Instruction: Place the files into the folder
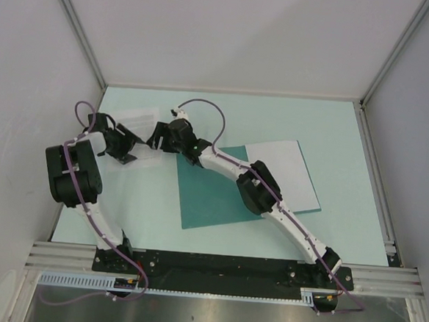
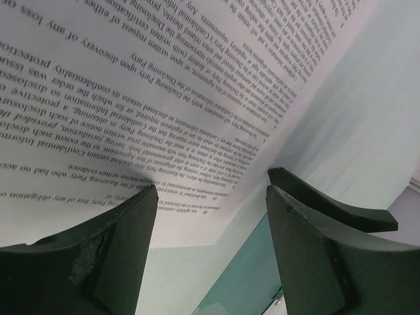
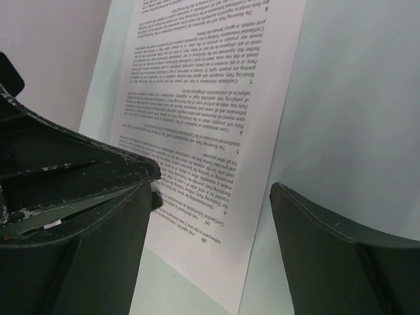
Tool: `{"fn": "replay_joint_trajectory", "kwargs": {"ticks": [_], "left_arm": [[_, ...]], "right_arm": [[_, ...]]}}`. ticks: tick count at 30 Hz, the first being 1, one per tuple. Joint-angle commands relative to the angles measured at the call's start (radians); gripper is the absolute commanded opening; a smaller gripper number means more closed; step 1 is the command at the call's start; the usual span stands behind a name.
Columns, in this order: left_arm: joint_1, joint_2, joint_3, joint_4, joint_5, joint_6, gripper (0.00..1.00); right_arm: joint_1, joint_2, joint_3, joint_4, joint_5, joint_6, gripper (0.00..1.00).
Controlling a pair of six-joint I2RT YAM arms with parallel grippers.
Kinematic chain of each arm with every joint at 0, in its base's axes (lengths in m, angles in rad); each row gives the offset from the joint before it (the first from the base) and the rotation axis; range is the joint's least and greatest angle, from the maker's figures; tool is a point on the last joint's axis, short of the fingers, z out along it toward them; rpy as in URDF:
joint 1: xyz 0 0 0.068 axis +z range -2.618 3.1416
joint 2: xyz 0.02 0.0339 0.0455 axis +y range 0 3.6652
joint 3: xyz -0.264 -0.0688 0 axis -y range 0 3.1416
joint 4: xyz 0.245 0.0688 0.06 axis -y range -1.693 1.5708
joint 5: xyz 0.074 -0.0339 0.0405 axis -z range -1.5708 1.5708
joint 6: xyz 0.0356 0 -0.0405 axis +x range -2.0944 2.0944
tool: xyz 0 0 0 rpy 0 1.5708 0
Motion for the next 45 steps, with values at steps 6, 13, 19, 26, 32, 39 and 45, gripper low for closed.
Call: {"fn": "replay_joint_trajectory", "kwargs": {"ticks": [6,13,19,26,32,39,45], "left_arm": [[0.004,-0.072,0.04,-0.028,-0.047,0.016,0.76],[0.011,0.074,0.167,-0.115,-0.139,-0.019,0.76],[0.009,0.088,0.115,-0.147,-0.178,-0.041,0.75],[0.006,0.071,0.003,-0.12,-0.13,-0.058,0.72],[0.009,0.048,-0.049,-0.109,-0.122,-0.048,0.72],[0.012,0.048,-0.091,-0.081,-0.083,-0.047,0.71],[0.011,0.039,-0.11,-0.083,-0.07,-0.027,0.71]], "right_arm": [[0.022,0.041,-0.015,-0.087,0.0,0.02,0.77],[0.027,0.035,-0.012,-0.17,0.087,-0.006,0.77],[0.051,0.027,0.031,-0.253,0.193,-0.116,0.78],[0.07,0.023,0.0,-0.264,0.164,-0.16,0.79],[0.074,0.05,0.009,-0.216,0.051,-0.143,0.77],[0.07,0.061,0.016,-0.146,-0.07,-0.121,0.77],[0.053,0.038,-0.023,-0.04,-0.169,-0.066,0.79]]}}
